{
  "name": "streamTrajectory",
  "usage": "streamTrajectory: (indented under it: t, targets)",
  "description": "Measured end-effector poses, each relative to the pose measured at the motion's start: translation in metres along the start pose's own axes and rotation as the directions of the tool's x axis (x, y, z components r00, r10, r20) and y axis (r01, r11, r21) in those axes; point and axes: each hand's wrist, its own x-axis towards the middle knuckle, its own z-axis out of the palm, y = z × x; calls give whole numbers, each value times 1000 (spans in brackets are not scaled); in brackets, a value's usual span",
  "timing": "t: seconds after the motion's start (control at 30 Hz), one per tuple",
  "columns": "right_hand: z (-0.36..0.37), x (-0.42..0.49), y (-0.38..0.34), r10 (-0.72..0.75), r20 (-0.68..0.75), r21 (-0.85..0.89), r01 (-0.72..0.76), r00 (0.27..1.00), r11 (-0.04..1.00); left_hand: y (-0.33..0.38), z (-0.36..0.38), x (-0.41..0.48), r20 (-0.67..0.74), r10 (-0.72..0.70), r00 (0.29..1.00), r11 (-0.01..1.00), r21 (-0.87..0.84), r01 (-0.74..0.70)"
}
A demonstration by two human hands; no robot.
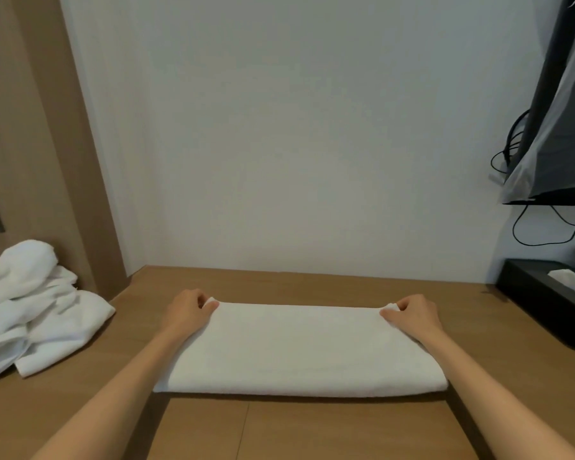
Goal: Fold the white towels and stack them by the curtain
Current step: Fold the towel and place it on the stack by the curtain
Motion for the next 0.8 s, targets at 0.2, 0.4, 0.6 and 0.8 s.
streamTrajectory:
  t: [0.2, 0.4, 0.6, 0.8]
  targets:
    - [-5, 5, -10, 67, 150, -183, -39, 986, 982, -2, 8, 6, 67, -41, 997, 994, -99, 48]
    - [-7, -1, -24, 59, 221, -248, -3, 973, 969, 4, 4, 9, 73, -45, 996, 956, -286, 65]
    - [-19, -10, -40, -64, -23, 360, 68, 998, 931, 25, -34, -1, -80, -145, 986, 761, -646, 59]
    - [-45, -34, -69, -138, -248, 509, 250, 959, 824, 36, -83, -23, -124, -113, 986, 648, -762, -22]
